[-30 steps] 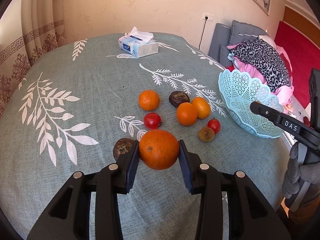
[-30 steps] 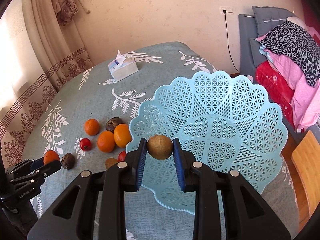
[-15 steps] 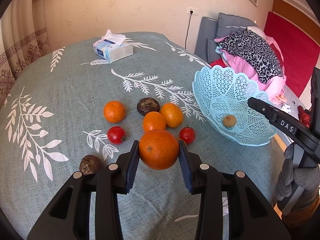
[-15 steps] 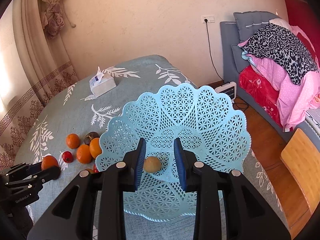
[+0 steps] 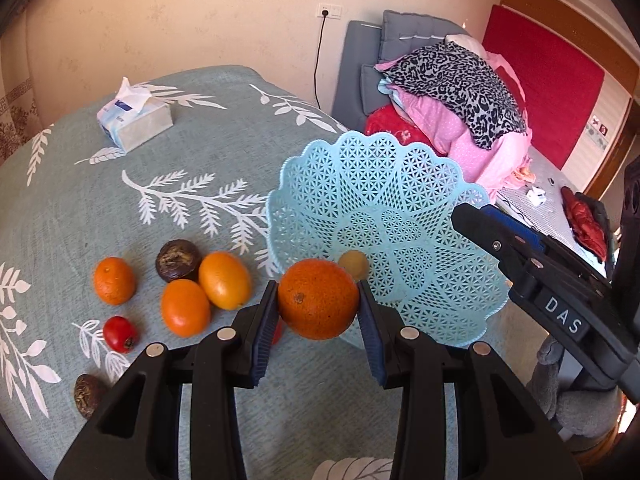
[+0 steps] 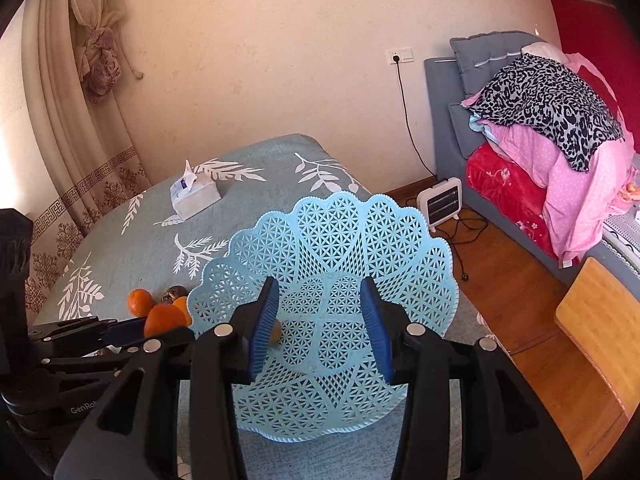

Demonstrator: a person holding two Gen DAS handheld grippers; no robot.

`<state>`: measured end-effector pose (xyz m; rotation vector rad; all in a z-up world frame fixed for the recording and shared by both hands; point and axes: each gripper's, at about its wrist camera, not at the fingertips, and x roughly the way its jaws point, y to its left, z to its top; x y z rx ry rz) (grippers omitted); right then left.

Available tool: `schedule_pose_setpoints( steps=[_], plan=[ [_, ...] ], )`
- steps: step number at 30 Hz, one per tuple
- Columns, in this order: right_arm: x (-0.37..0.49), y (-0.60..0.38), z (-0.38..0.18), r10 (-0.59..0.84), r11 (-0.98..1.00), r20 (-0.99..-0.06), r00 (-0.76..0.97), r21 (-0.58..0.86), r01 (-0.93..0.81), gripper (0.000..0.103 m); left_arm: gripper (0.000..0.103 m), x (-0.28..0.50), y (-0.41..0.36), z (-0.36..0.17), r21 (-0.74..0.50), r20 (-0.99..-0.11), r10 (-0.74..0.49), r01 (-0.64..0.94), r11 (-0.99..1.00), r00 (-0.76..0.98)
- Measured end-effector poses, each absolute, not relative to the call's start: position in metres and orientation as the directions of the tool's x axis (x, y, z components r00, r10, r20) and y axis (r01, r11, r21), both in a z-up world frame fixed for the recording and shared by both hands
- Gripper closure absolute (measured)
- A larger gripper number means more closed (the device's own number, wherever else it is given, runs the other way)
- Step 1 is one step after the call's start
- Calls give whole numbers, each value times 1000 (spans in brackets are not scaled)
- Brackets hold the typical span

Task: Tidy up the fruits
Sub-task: 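Lower the large orange into the blue basket and open the left gripper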

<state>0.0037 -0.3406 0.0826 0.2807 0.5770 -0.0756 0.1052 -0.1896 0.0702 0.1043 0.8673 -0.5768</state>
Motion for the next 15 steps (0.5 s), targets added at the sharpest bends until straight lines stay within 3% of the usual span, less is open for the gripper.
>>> schedule_pose_setpoints(
  steps=[7,11,15],
  plan=[
    [4,-346,81,5,953,-547,837,256,162,59,63,114,-203,65,-174,-741,-474,546,820,476],
    [2,-343,82,-8,957,-531,847,242,160,59,48,122,-184,70,-192,-722,-464,496,847,514],
    [3,-337,82,5,961,-529,849,238,142,59,47,126,-166,80,-180,-701,-451,476,861,551]
  ],
)
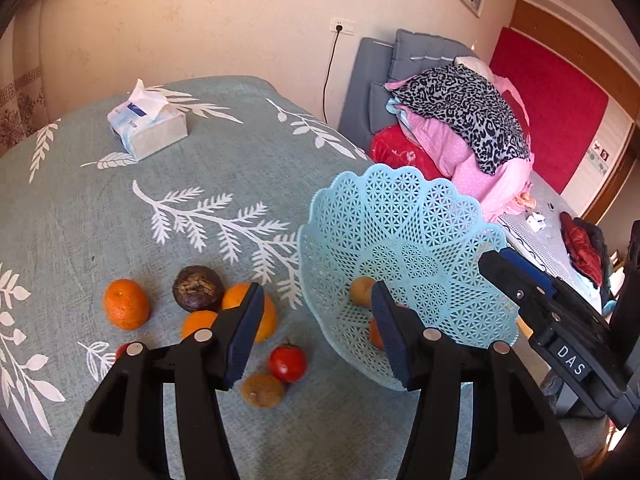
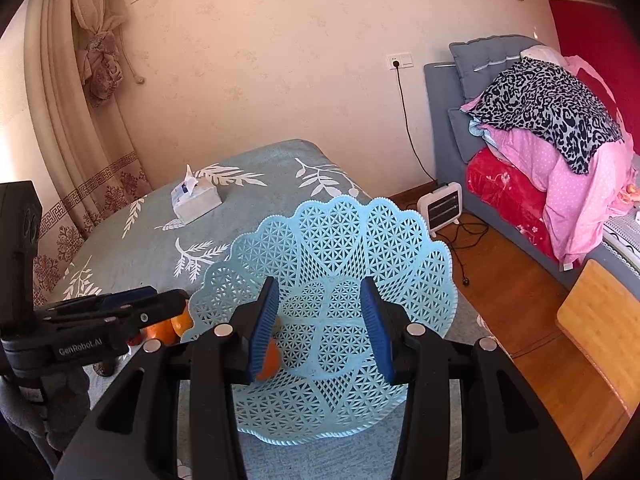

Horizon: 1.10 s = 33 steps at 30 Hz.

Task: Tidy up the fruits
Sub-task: 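Lower the large orange into the blue basket and open the left gripper, then grasp the small brown kiwi-like fruit with the right gripper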

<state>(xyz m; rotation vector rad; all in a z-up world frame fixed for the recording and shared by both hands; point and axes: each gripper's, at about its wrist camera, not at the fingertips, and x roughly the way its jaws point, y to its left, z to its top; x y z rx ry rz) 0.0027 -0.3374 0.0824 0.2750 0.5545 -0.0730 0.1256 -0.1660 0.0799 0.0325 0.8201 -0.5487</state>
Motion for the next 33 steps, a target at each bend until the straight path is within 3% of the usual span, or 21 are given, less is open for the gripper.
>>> schedule_pose_setpoints(
  steps=[9,17,26,33],
  plan=[
    [-1,-315,87,74,968,-520,851,242,63,59,47,140,-132,74,-136,-707,-382,415,900,595],
    [-5,-267,83,252,952,-539,804,285,-108,59,47,155,-101,64,-131,-723,-331,351,927,606],
    [0,-212,57,383,920,-625,680,326,-218,59,41,174,-82,59,-132,-725,-309,316,939,616],
    [22,-200,34,337,939,-721,606,302,-164,59,40,172,-71,60,-154,-710,-323,310,938,625]
  ],
)
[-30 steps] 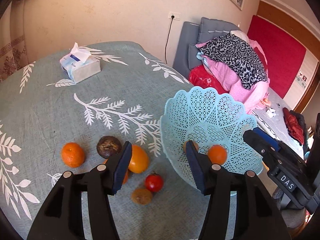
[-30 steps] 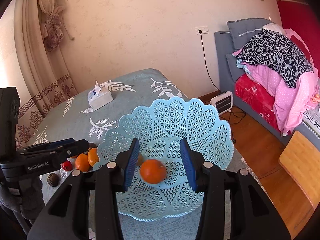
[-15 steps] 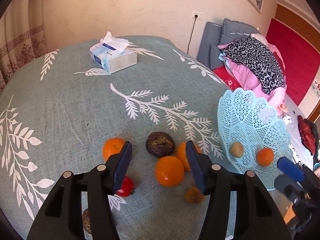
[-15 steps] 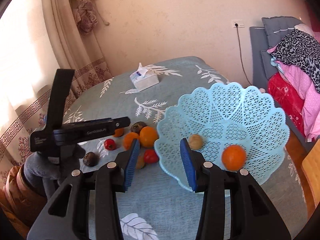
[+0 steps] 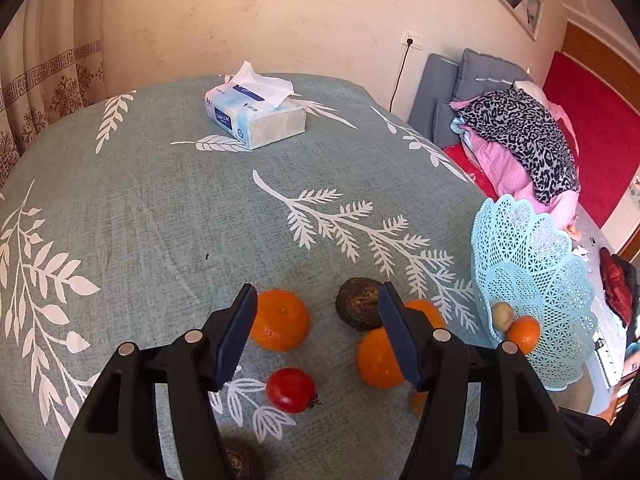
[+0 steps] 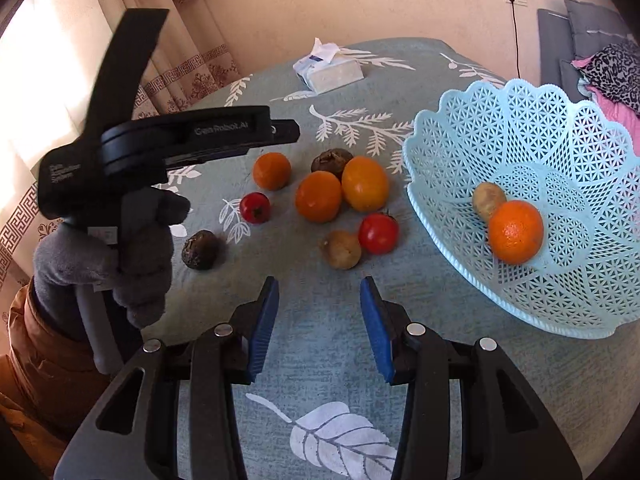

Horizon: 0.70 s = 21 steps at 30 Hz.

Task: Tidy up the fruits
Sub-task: 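Grasp the small brown kiwi-like fruit with the right gripper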

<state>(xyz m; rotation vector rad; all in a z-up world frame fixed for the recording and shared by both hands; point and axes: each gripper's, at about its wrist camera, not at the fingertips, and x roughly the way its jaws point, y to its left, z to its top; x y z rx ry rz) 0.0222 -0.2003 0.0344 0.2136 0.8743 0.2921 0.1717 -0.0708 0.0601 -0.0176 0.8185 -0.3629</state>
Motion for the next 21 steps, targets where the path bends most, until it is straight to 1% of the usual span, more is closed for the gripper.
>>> schedule_pose_setpoints(
  steps=[3,7,13,15,17,21],
  plan=[
    [33,-195,26,299,953,-753,586,272,-136,59,40,169,-69,60,-157,-706,-328,313,937,628],
    [45,-186,23,228,974,-774,590,190,-126,59,38,166,-64,61,-164,-696,-329,305,938,638],
    [64,-180,19,221,975,-789,573,182,-125,59,38,164,-58,63,-176,-685,-340,307,935,644],
    [65,-180,18,212,977,-791,574,170,-127,63,38,164,-56,62,-182,-685,-344,306,934,643],
    [65,-180,18,203,979,-790,578,159,-126,74,38,164,-56,61,-184,-686,-344,305,934,641],
    [55,-185,23,253,967,-769,587,188,-170,74,38,164,-57,58,-180,-691,-344,309,934,636]
  ],
)
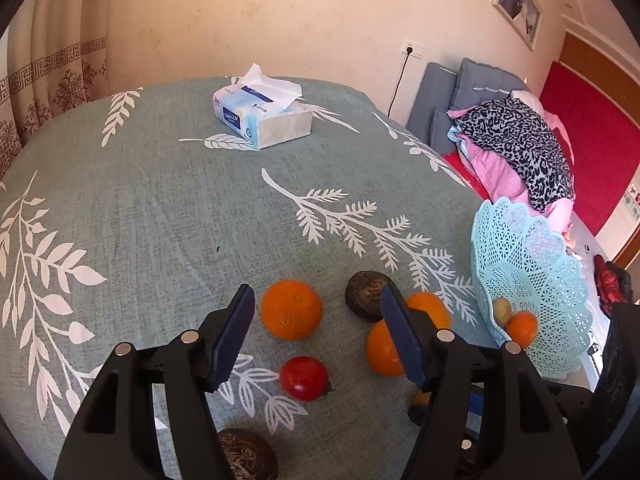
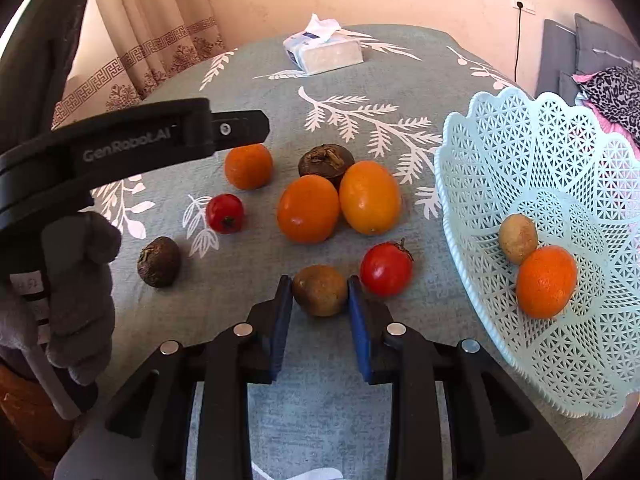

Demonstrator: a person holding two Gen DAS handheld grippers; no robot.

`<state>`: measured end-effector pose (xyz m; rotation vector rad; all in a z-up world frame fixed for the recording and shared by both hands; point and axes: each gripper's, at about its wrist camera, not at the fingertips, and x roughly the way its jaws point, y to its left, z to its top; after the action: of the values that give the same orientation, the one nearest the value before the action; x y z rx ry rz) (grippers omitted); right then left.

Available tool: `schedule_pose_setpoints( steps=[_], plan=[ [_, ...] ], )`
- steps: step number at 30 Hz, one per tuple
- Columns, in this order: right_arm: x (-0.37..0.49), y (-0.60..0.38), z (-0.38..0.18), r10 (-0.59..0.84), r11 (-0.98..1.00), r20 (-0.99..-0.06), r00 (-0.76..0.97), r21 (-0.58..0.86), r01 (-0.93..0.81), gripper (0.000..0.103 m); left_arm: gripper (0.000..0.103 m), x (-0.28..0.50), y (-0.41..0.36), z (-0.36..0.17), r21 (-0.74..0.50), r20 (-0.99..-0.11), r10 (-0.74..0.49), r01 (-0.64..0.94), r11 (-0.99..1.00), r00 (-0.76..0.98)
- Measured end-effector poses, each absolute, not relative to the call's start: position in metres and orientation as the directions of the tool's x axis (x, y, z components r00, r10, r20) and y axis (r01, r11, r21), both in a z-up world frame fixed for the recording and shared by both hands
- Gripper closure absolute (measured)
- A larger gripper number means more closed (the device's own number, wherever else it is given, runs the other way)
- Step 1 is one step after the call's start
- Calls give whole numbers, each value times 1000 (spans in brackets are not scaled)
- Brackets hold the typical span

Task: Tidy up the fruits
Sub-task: 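Grasp the small brown kiwi-like fruit with the right gripper, then place the kiwi-like fruit in the basket with the right gripper while the left grasps a red tomato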

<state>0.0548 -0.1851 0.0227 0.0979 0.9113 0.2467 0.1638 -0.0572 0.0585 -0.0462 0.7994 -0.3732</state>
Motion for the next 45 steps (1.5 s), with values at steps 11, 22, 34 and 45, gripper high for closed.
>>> schedule_pose_setpoints(
  steps=[11,22,34,45],
  plan=[
    [15,-225,65,300,952,-656,692,249,-177,74,38,152,-78,51,-137,-707,-350,367,920,614],
    [12,-276,82,149,977,-612,776,213,-20,74,38,125,-117,39,-117,-740,-382,452,884,554],
    [12,-314,73,42,973,-616,786,203,107,73,38,114,-138,33,-99,-757,-363,454,886,544],
    [10,-317,70,60,970,-603,795,223,97,73,46,101,-154,36,-77,-756,-353,461,884,551]
  ],
)
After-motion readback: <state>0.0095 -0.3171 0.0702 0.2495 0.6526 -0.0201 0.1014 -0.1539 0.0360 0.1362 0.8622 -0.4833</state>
